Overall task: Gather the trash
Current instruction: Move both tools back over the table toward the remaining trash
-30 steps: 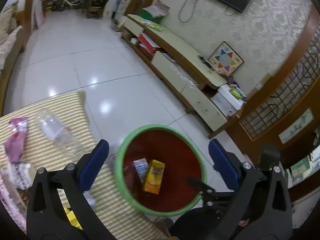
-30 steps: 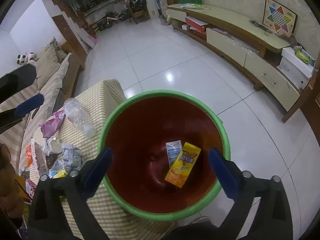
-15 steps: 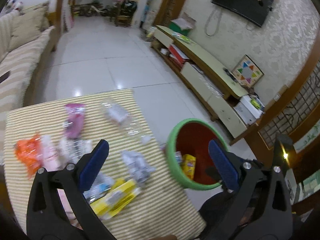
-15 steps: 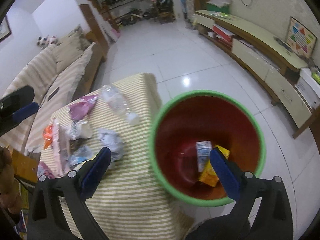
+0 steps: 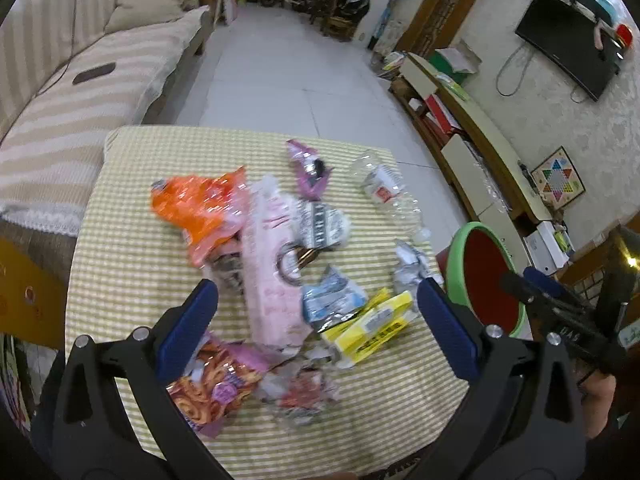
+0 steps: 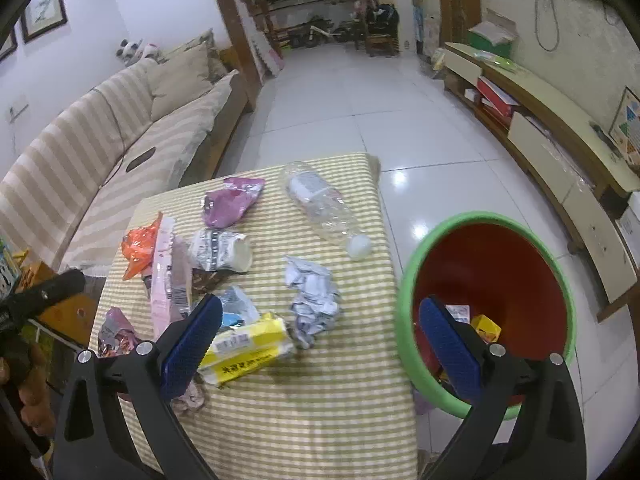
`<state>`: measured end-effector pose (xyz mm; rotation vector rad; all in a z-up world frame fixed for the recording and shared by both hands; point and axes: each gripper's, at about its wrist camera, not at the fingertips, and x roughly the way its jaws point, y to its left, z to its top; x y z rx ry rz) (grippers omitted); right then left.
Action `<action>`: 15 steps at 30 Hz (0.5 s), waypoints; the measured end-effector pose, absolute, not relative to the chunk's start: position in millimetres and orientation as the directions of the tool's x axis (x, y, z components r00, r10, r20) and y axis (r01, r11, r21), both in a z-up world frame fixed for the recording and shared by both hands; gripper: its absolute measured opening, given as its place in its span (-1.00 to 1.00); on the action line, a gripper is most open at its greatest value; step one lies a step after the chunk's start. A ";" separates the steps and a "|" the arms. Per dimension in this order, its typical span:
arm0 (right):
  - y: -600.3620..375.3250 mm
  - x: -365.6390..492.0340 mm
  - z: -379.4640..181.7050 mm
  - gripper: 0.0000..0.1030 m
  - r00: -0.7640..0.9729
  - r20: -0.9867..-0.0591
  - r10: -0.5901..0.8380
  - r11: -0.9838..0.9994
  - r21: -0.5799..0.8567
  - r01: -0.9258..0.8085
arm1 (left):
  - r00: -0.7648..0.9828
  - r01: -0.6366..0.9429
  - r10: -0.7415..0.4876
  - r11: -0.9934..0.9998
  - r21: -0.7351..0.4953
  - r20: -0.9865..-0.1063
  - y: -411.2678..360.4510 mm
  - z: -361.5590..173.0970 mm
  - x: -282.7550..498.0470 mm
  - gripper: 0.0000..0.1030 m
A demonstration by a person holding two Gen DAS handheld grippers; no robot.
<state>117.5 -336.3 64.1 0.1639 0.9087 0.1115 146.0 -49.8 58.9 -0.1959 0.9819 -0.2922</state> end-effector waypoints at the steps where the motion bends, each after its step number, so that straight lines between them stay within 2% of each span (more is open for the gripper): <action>1: -332.9 120.1 63.7 0.86 0.608 -0.776 0.167 0.982 0.187 -0.031 | 0.520 0.150 -0.329 0.944 -0.295 -0.788 -46.3 56.1 145.1 0.90; 11: -325.9 141.1 53.1 0.86 0.592 -0.789 0.165 0.983 0.177 -0.037 | 0.483 0.156 -0.344 0.939 -0.308 -0.805 -47.7 36.2 160.0 0.90; 15: -329.5 154.2 44.5 0.86 0.582 -0.797 0.162 0.983 0.179 -0.030 | 0.452 0.143 -0.298 0.955 -0.262 -0.841 -57.9 21.7 172.5 0.90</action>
